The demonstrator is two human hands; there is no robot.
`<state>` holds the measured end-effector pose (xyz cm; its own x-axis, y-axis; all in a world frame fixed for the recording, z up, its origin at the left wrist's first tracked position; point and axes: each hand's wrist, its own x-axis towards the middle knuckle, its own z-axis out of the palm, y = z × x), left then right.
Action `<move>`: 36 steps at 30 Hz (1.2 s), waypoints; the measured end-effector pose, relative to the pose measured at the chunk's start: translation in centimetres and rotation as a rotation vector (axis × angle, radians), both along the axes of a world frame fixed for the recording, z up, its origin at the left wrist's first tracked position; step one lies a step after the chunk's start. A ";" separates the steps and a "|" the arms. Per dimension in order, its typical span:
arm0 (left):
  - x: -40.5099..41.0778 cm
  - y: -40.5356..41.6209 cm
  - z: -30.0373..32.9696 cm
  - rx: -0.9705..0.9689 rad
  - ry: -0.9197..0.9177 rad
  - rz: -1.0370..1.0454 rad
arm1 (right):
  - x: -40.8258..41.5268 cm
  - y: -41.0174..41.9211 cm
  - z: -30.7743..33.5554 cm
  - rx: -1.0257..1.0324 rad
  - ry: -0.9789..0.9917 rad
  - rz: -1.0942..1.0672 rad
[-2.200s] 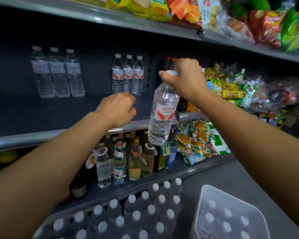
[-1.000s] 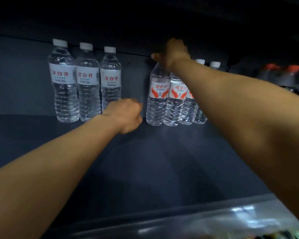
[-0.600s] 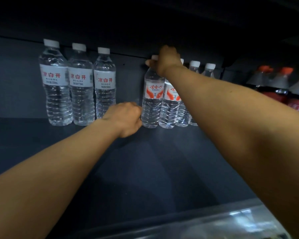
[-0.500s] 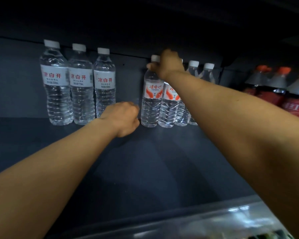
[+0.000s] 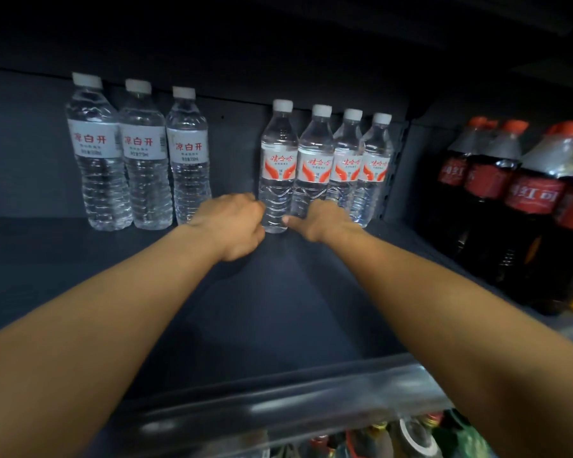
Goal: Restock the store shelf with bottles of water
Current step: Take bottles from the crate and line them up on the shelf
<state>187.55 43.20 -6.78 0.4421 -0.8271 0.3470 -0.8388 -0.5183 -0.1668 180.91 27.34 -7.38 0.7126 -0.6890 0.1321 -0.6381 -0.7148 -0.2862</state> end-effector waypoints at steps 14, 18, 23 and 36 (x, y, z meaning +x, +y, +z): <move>1.4 -0.3 -1.4 0.029 -0.018 0.019 | 3.5 -1.4 -1.8 -0.071 0.040 -0.032; 1.3 -0.3 -1.7 0.019 -0.006 0.014 | 3.4 -1.5 -1.7 -0.081 0.042 -0.034; 0.8 0.0 -1.2 0.020 -0.007 0.011 | 2.5 -1.1 -1.6 -0.092 0.061 -0.001; -8.9 3.4 1.9 -0.006 -0.019 -0.056 | -11.6 3.7 1.5 -0.198 0.099 0.286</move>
<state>178.66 46.55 -4.90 0.3883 -0.8485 0.3595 -0.8634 -0.4714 -0.1799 169.28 31.01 -5.91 0.8890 -0.4274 0.1642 -0.4215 -0.9040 -0.0710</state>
